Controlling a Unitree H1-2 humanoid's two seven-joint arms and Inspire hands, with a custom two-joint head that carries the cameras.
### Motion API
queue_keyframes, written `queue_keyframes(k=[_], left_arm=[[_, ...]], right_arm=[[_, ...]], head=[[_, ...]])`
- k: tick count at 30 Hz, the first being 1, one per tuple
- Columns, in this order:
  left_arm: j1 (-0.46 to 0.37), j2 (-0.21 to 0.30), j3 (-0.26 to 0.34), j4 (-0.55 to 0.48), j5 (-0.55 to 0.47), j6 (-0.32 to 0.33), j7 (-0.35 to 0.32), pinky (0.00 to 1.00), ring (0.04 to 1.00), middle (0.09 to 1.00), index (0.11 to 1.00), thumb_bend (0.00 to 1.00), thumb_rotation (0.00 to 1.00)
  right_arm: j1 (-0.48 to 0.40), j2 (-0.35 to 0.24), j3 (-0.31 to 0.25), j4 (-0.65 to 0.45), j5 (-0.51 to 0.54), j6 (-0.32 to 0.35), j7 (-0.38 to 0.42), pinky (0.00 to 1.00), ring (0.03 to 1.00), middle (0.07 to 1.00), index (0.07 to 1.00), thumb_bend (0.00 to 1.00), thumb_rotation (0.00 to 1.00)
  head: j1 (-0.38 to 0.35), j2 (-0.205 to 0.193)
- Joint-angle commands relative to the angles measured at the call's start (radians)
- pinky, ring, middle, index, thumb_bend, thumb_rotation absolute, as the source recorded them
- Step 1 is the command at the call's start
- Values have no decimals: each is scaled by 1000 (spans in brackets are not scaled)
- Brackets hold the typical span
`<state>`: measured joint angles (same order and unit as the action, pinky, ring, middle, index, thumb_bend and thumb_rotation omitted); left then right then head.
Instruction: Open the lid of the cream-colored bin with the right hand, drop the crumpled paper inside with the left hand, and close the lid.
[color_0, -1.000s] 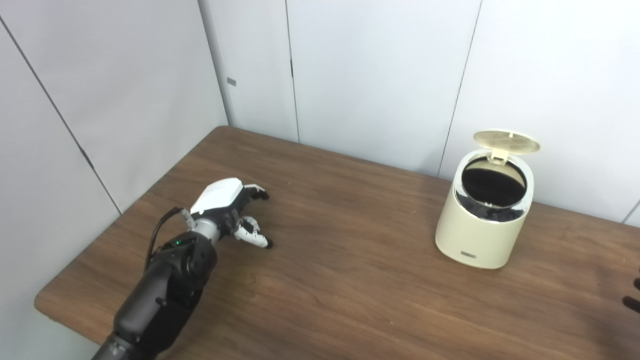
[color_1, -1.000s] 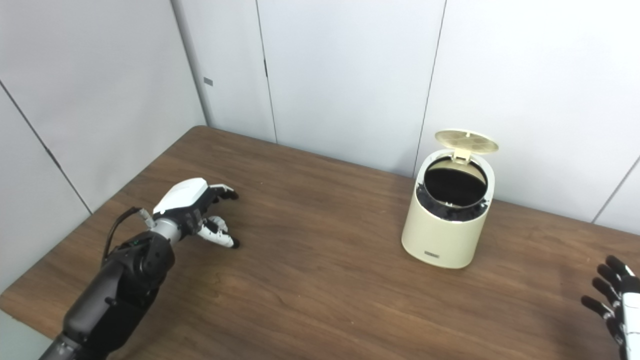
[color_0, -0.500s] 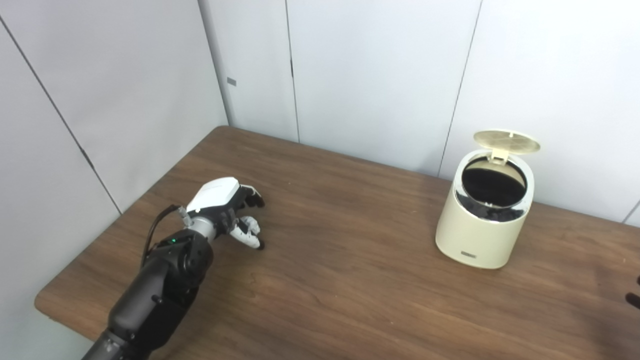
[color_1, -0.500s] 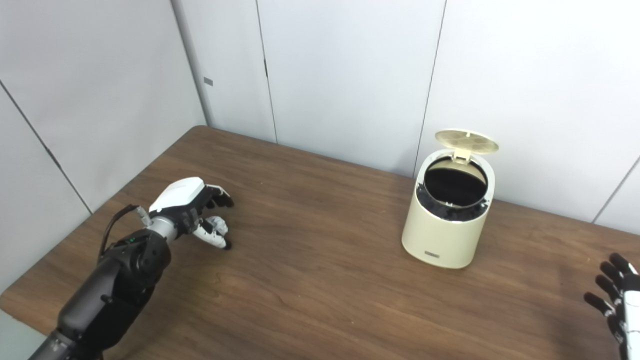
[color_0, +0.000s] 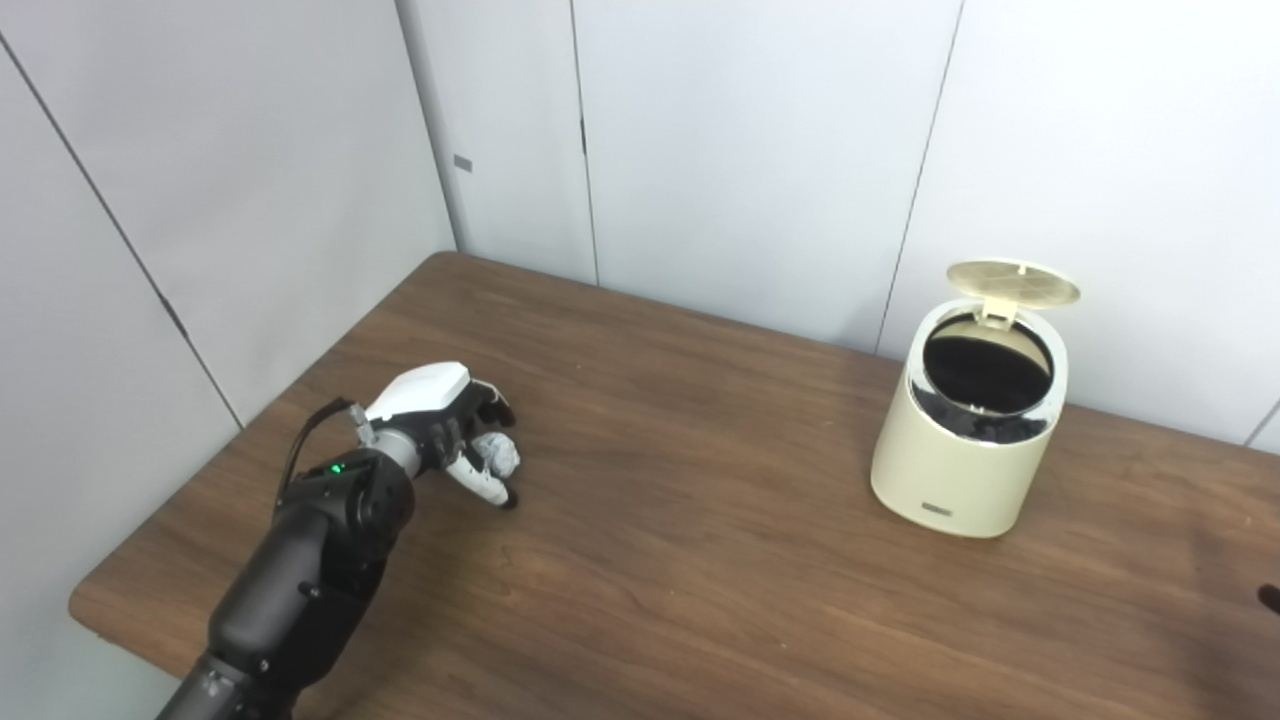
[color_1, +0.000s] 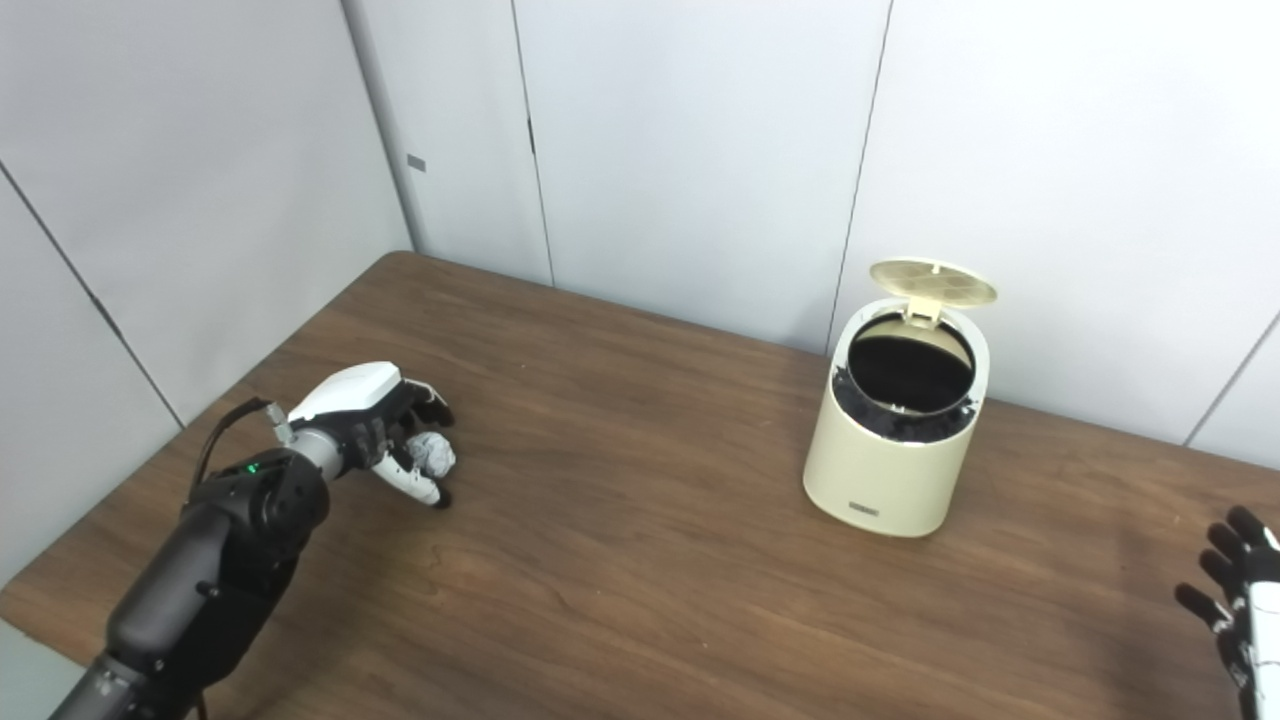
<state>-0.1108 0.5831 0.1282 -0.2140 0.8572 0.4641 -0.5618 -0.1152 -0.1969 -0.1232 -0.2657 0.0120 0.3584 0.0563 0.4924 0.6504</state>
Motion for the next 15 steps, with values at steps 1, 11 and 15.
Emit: queue_keyframes(k=[1,11,15], left_arm=[[-32,18,25,-28,12,5,14,673,780,787,732,817,51],[-39,-34,70,-28,9,6,1,587,661,711,711,779,4],[-41,-55,84,-19,28,6,15,494,521,585,556,584,16]], right_arm=[[-23,-16,-9,-38,7,-16,1,851,933,937,955,545,1000],[-24,-17,-12,-42,13,-7,2,850,934,938,956,531,1000],[-25,-16,-15,-46,15,-4,0,845,931,936,955,518,1000]], head=[[1,1],[4,7],[4,11]])
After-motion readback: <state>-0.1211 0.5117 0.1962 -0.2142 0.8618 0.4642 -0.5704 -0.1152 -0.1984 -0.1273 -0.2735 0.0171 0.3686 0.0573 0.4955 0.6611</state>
